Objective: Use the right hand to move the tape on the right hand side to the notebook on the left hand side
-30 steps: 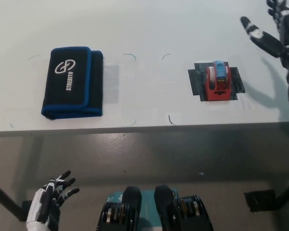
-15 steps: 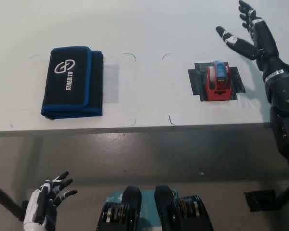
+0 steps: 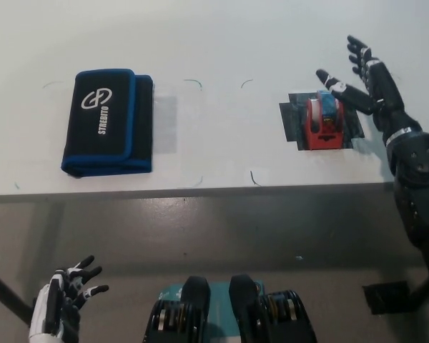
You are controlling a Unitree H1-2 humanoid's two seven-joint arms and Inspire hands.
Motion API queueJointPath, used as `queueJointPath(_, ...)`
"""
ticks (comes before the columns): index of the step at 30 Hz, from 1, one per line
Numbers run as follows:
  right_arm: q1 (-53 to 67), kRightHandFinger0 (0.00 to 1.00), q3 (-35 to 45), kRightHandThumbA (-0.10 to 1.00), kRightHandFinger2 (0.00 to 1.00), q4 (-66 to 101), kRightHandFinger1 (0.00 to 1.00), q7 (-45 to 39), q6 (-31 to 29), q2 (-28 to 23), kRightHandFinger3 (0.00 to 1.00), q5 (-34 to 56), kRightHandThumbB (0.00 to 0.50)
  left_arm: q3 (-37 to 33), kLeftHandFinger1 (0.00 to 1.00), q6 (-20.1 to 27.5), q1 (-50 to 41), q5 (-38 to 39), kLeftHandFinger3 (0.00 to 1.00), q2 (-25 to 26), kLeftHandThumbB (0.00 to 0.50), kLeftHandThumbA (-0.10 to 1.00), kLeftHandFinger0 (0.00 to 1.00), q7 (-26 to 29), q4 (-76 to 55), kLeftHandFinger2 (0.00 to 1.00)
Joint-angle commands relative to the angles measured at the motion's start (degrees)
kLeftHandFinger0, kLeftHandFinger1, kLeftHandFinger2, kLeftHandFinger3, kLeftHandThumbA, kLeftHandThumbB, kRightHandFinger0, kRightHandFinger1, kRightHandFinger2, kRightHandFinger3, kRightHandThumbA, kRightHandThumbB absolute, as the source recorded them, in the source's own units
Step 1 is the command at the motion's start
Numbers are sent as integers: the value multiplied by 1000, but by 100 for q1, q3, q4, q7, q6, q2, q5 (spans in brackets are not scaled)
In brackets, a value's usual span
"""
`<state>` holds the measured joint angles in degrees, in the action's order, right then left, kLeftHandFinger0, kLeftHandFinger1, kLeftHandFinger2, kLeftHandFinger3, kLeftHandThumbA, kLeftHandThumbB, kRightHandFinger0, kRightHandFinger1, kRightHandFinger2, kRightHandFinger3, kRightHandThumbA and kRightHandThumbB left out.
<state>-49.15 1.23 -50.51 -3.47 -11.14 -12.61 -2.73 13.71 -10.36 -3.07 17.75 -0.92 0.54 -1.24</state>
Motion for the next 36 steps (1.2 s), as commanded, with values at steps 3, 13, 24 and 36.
queueJointPath(3,-81,1000,127,756,1000,-156,1000,-229,-388,40,1000,319,333,78,740,263,53,145,1000,2,189,797,553,-72,-92,841)
queueJointPath(13,40,1000,246,779,1000,-774,1000,-290,-665,232,1000,467,335,85,749,238,121,179,1000,-14,184,829,590,-70,-86,831)
queueJointPath(24,27,1000,293,735,1000,-1367,1000,-413,-965,415,1000,580,323,67,755,186,101,254,1000,-23,202,830,588,-101,-139,820)
queueJointPath(36,-486,1000,86,723,1000,-1806,1000,-238,-1096,834,1000,369,332,33,715,254,154,240,1000,-19,204,796,529,-122,-98,760)
